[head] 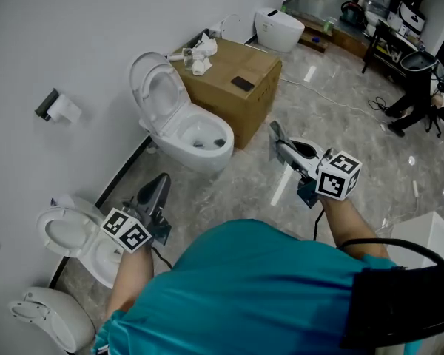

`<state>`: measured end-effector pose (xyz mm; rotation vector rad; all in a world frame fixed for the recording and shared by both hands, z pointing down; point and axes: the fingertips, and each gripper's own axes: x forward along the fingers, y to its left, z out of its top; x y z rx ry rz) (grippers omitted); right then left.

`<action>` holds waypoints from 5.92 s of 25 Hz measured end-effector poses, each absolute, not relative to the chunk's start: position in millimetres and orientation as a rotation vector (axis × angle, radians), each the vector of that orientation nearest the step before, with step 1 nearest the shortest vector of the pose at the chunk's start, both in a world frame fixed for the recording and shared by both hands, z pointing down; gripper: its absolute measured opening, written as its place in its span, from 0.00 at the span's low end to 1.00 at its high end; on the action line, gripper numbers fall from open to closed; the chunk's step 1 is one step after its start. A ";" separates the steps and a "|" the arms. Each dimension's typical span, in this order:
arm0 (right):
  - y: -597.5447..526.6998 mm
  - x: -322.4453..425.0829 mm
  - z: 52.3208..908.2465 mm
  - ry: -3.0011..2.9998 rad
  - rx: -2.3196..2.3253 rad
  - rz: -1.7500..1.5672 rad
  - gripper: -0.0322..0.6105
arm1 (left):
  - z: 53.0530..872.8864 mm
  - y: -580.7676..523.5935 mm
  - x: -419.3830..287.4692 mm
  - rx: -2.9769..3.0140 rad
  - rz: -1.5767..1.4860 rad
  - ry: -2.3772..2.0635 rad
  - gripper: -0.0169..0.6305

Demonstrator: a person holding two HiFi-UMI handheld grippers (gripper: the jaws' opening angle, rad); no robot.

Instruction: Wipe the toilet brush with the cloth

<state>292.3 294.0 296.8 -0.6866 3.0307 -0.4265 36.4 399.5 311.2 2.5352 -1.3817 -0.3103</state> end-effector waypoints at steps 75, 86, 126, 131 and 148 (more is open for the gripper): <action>-200.0 117.6 747.0 3.190 -0.719 -1.000 0.08 | 1101.1 -133.9 24.2 2.699 2.151 0.161 0.47; -180.6 135.7 791.1 3.155 -0.714 -1.145 0.08 | 1182.9 -129.8 65.5 2.615 2.209 0.295 0.50; -222.2 -137.0 367.2 3.625 -0.504 0.433 0.08 | 332.7 -246.3 -181.3 2.556 0.051 -1.456 0.29; -217.2 -156.9 343.5 3.611 -0.458 0.633 0.08 | 296.0 -240.3 -187.8 2.575 -0.037 -1.472 0.29; -236.6 -146.7 332.1 3.629 -0.524 0.563 0.08 | 249.0 -238.9 -220.6 2.534 -0.304 -1.455 0.28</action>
